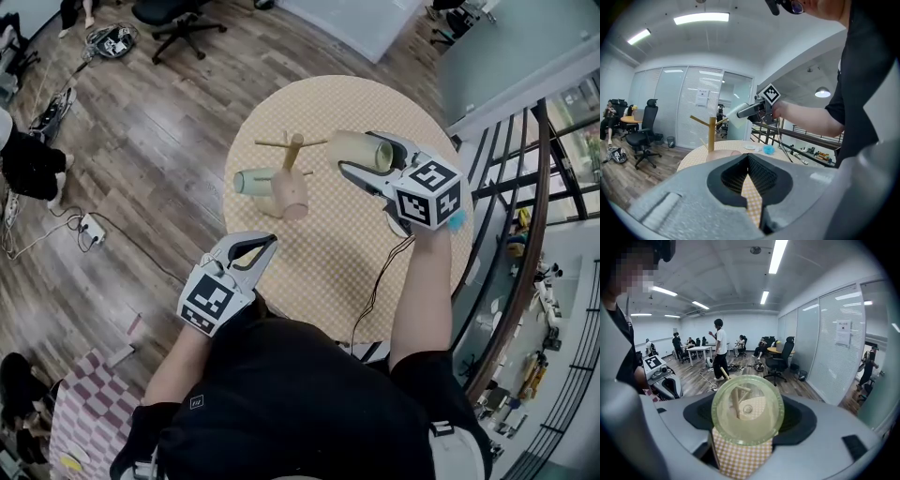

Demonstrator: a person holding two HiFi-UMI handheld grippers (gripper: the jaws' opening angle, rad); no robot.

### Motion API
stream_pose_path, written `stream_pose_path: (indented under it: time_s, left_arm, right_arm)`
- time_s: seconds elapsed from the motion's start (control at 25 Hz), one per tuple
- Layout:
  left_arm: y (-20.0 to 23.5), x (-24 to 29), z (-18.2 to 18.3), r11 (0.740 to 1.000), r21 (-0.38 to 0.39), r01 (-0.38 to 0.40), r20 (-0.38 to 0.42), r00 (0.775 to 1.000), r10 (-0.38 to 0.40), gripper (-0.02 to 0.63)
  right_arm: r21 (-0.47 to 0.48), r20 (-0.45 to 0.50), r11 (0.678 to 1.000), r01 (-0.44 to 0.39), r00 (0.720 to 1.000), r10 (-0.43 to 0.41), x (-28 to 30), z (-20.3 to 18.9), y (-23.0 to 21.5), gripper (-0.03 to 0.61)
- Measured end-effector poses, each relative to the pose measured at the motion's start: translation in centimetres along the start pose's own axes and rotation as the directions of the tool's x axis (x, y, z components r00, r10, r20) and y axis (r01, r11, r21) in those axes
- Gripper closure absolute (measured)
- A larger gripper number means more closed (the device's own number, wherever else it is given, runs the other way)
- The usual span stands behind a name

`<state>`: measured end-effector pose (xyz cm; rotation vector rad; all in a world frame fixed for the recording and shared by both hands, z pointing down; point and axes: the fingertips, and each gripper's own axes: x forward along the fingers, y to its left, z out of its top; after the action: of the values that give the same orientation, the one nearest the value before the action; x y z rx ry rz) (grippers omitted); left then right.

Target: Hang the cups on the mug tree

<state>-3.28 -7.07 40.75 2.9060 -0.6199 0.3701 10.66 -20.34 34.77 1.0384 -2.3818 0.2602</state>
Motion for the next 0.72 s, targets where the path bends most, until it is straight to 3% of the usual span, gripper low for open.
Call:
stream_pose_path:
  time_s: [0.44,0.72]
  left_arm:
    - [0.0,0.1,-1.5,0.997,-0.030,-0.069,-0.046,0.997,0.067,0.607]
    - [0.3,-0.1,-2.3,0.995,-0.045,-0.084,-0.059,0.995,0.081,0.607]
  right_arm:
    - [0.008,-0.018,0.995,-0.097,0.995,0.097,3.4,-1.9,-0.3,0.230]
    - [-0.063,-0.084,0.994,-0.091,0.993,0.086,4.9,-2.6,-0.2,0.230]
